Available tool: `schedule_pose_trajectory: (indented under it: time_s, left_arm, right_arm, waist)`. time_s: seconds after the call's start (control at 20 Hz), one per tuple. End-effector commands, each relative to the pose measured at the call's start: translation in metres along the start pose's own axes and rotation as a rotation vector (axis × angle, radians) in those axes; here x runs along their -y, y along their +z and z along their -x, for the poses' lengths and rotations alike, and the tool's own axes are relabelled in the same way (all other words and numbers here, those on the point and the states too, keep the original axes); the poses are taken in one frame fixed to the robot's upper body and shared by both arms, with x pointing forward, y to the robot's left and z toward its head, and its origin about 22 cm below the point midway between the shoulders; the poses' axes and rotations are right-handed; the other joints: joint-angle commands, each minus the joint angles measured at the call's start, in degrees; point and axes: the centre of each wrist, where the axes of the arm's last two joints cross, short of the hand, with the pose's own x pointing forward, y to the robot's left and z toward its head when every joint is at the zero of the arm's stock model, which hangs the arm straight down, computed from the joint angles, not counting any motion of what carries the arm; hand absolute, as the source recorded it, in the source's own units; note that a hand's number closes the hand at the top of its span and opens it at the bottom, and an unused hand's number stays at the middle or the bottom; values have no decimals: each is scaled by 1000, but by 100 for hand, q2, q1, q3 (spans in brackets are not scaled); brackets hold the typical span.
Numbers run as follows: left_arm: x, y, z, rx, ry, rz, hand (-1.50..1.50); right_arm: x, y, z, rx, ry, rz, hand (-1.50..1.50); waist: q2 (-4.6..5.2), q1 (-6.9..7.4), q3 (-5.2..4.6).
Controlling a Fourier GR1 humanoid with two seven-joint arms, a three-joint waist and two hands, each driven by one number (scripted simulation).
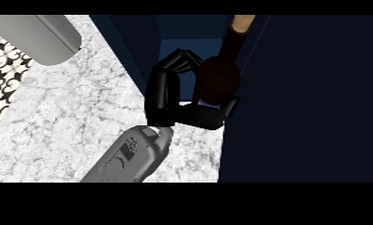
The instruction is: Pick up the wine, place it into the cabinet and close the cabinet
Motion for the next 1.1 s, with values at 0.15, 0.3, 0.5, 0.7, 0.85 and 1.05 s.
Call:
schedule_pose_trajectory:
  time_s: [0.15, 0.3, 0.5, 0.7, 0.85, 1.05]
  left_arm:
    - [-12, -2, 31, -14, -58, -16, 150]
    - [-8, 9, 47, -5, -136, -2, 150]
    - [-33, -9, 58, 14, -152, -25, 150]
    - [-28, -1, 75, 40, -181, -32, 150]
    - [-37, -4, 67, 42, -176, -91, 150]
    - [-46, -33, 56, 37, -167, -109, 150]
  right_arm:
    - [-5, 30, -14, 34, -30, -23, -150]
    - [2, 17, -14, 51, -23, -18, -150]
    - [-1, 22, -23, 56, -29, -32, -150]
    - [-9, 8, -15, 44, -29, -31, -150]
    - [-11, 25, -28, 38, -43, -29, -150]
    - [7, 24, -18, 56, -16, -22, -150]
  waist:
    - [1, 5, 1]
    - [3, 19, 1]
    - [5, 10, 0]
    - [8, 19, -2]
    - [-7, 37, -1]
    - [-2, 17, 4]
